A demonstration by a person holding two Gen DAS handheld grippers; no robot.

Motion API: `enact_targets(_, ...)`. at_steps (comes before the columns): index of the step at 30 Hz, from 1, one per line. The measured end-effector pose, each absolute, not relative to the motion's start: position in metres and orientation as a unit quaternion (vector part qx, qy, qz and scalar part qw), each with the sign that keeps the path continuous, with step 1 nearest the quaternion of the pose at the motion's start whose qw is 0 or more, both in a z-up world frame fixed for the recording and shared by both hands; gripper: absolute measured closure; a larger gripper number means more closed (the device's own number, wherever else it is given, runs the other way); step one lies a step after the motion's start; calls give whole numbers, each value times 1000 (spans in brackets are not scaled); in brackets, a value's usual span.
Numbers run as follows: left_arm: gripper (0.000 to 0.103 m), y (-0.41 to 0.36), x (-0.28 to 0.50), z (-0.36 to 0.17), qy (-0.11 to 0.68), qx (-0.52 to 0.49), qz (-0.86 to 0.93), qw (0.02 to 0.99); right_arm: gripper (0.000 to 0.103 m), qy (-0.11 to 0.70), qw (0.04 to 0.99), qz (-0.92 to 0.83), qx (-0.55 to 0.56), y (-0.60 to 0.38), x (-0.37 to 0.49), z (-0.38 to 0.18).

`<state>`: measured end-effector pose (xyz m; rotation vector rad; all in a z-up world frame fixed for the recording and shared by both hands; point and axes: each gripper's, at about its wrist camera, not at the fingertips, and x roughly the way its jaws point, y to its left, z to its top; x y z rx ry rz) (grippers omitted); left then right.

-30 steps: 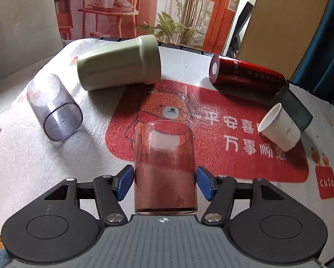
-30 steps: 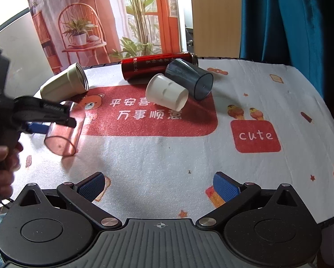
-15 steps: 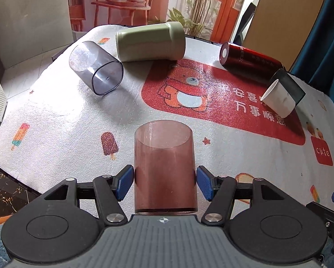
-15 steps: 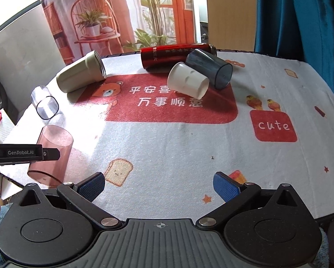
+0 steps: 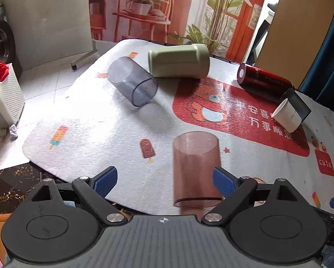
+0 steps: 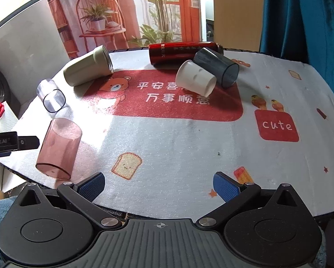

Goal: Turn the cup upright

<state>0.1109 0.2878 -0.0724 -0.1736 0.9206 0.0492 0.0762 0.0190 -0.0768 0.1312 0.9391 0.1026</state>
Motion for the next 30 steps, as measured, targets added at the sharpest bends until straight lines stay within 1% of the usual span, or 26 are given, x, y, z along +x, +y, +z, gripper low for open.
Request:
enact_targets(9,6,344,80,-59,431,-79,67,896,0,463,880,106,21,60,99,-61)
enact_targets(15,6,357,71,-47,404,-85,82,907,0,478,865,157,3,103,131,-60)
enact_targets(21,6,365,69,-52,404,-90,97,905,0,480,857,185,-11,146,161,-66)
enact_targets(26,6,365,72,-59,413,-94,97,901,0,487,850,203,12,164,185,-74)
enact_targets(30,6,362,71,-64,418,-90,94,899,3,517,830,199,58,167,205,-93)
